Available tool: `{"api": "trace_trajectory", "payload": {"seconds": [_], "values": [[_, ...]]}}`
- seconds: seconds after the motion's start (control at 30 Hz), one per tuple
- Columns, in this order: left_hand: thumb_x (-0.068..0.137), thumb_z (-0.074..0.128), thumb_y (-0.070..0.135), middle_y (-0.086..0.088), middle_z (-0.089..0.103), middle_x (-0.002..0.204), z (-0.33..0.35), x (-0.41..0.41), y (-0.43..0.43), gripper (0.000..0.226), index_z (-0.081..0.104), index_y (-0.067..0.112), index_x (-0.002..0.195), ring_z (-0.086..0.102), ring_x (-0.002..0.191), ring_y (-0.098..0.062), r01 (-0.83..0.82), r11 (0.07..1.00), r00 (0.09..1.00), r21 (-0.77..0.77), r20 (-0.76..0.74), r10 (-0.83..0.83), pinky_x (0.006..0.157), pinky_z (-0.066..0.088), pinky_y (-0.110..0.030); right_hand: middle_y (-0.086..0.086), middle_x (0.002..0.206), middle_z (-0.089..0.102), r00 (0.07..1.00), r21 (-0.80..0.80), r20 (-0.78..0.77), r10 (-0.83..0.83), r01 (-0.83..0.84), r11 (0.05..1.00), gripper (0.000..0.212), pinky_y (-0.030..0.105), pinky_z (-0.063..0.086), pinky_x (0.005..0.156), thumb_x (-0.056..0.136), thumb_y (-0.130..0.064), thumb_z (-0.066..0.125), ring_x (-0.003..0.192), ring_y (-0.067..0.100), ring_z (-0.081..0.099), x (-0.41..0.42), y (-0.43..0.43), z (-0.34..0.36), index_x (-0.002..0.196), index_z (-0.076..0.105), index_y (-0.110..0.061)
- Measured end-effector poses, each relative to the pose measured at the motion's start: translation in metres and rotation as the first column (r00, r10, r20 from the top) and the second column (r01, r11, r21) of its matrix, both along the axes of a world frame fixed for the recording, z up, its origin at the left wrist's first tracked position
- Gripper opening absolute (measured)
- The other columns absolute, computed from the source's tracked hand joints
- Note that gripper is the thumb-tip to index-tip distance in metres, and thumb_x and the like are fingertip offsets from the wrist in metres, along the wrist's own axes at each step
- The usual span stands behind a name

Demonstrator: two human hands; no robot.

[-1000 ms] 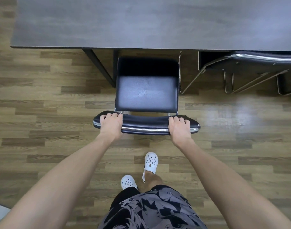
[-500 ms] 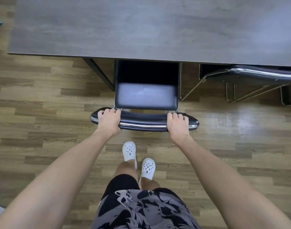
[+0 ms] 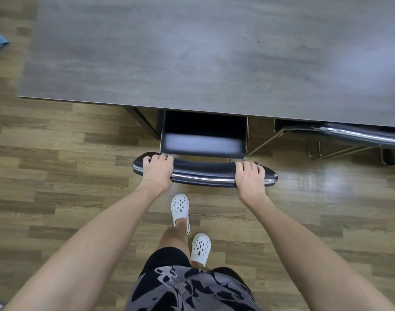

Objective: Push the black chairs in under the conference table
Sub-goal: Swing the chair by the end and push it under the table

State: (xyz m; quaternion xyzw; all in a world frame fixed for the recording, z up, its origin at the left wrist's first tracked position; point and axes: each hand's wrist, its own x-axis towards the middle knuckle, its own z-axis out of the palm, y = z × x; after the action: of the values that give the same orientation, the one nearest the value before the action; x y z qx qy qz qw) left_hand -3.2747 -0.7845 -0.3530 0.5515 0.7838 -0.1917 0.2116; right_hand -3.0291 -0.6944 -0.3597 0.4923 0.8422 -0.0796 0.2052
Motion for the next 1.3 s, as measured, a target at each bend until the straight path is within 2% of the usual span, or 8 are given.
{"api": "trace_trajectory", "payload": {"seconds": [0.1, 0.2, 0.3, 0.43, 0.67, 0.9, 1.07, 1.3], "values": [[0.079, 0.066, 0.02, -0.006, 0.045, 0.139, 0.001, -0.005, 0.013, 0.057, 0.043, 0.016, 0.13, 0.039, 0.129, -0.025, -0.02, 1.0, 1.0, 0.016, 0.002, 0.02, 0.106, 0.027, -0.041, 0.019, 0.133, 0.049, 0.999, 0.001, 0.015, -0.04, 0.039, 0.999, 0.073, 0.045, 0.031, 0.105, 0.053, 0.008, 0.076, 0.128, 0.035, 0.042, -0.01, 0.01, 0.002, 0.12, 0.051, -0.006], [0.078, 0.07, 0.012, -0.013, 0.021, 0.158, 0.001, -0.009, 0.023, 0.072, 0.035, 0.012, 0.14, 0.017, 0.146, -0.028, -0.057, 0.997, 0.998, 0.057, 0.012, 0.057, 0.115, 0.019, -0.046, 0.023, 0.15, 0.029, 0.997, -0.009, 0.054, -0.06, 0.06, 0.998, 0.092, 0.047, 0.025, 0.111, 0.059, 0.006, 0.077, 0.141, 0.036, 0.024, -0.018, 0.021, 0.004, 0.14, 0.036, -0.008], [0.077, 0.074, 0.008, -0.016, 0.0, 0.162, -0.003, -0.014, 0.032, 0.098, 0.011, 0.006, 0.153, 0.001, 0.15, -0.03, -0.065, 0.989, 0.998, 0.13, -0.016, 0.067, 0.117, 0.014, -0.049, 0.025, 0.157, 0.006, 0.996, -0.018, 0.074, -0.049, 0.05, 0.999, 0.099, 0.047, 0.02, 0.113, 0.07, 0.007, 0.071, 0.146, 0.038, 0.007, -0.025, 0.034, 0.006, 0.151, 0.016, -0.009], [0.069, 0.073, -0.006, -0.012, -0.007, 0.163, -0.011, -0.019, 0.041, 0.115, -0.002, 0.007, 0.154, -0.001, 0.151, -0.028, -0.064, 0.971, 0.997, 0.23, -0.023, 0.071, 0.117, 0.015, -0.051, 0.025, 0.157, -0.011, 0.995, -0.004, 0.069, -0.069, 0.069, 0.998, 0.101, 0.048, 0.02, 0.114, 0.075, 0.008, 0.065, 0.147, 0.038, -0.003, -0.03, 0.049, 0.006, 0.153, 0.004, -0.011], [0.07, 0.064, -0.015, -0.01, -0.008, 0.163, -0.01, -0.029, 0.064, 0.115, -0.012, 0.01, 0.153, -0.005, 0.151, -0.027, -0.057, 0.97, 0.998, 0.238, -0.006, 0.06, 0.117, 0.011, -0.051, 0.025, 0.157, -0.007, 0.997, 0.044, -0.016, -0.079, 0.079, 0.996, 0.106, 0.053, 0.02, 0.113, 0.071, 0.014, 0.062, 0.146, 0.04, -0.001, -0.036, 0.07, 0.003, 0.154, 0.003, -0.012], [0.064, 0.067, -0.017, -0.012, -0.009, 0.163, -0.011, -0.039, 0.087, 0.122, -0.012, 0.011, 0.153, -0.006, 0.15, -0.028, -0.036, 0.966, 0.999, 0.255, -0.022, 0.043, 0.116, 0.007, -0.052, 0.025, 0.157, -0.007, 0.995, 0.073, -0.074, -0.06, 0.066, 0.995, 0.108, 0.055, 0.017, 0.113, 0.069, 0.017, 0.06, 0.146, 0.04, -0.003, -0.043, 0.094, 0.0, 0.154, 0.002, -0.012], [0.066, 0.062, -0.019, -0.012, -0.01, 0.162, -0.008, -0.045, 0.105, 0.118, -0.012, 0.01, 0.153, -0.008, 0.15, -0.028, -0.029, 0.967, 1.0, 0.252, 0.008, 0.028, 0.117, 0.004, -0.052, 0.025, 0.158, -0.003, 0.994, 0.083, -0.088, -0.063, 0.071, 0.994, 0.108, 0.054, 0.014, 0.114, 0.069, 0.015, 0.064, 0.146, 0.04, -0.001, -0.05, 0.111, -0.001, 0.154, 0.004, -0.012], [0.068, 0.069, -0.01, -0.01, -0.008, 0.163, -0.002, -0.046, 0.119, 0.116, -0.005, 0.01, 0.155, -0.007, 0.15, -0.027, -0.055, 0.964, 0.998, 0.261, 0.041, 0.046, 0.117, 0.004, -0.053, 0.025, 0.157, 0.004, 0.994, 0.075, -0.09, -0.055, 0.061, 0.995, 0.112, 0.055, 0.015, 0.113, 0.066, 0.013, 0.07, 0.146, 0.041, 0.005, -0.052, 0.127, -0.003, 0.153, 0.005, -0.013]]}}
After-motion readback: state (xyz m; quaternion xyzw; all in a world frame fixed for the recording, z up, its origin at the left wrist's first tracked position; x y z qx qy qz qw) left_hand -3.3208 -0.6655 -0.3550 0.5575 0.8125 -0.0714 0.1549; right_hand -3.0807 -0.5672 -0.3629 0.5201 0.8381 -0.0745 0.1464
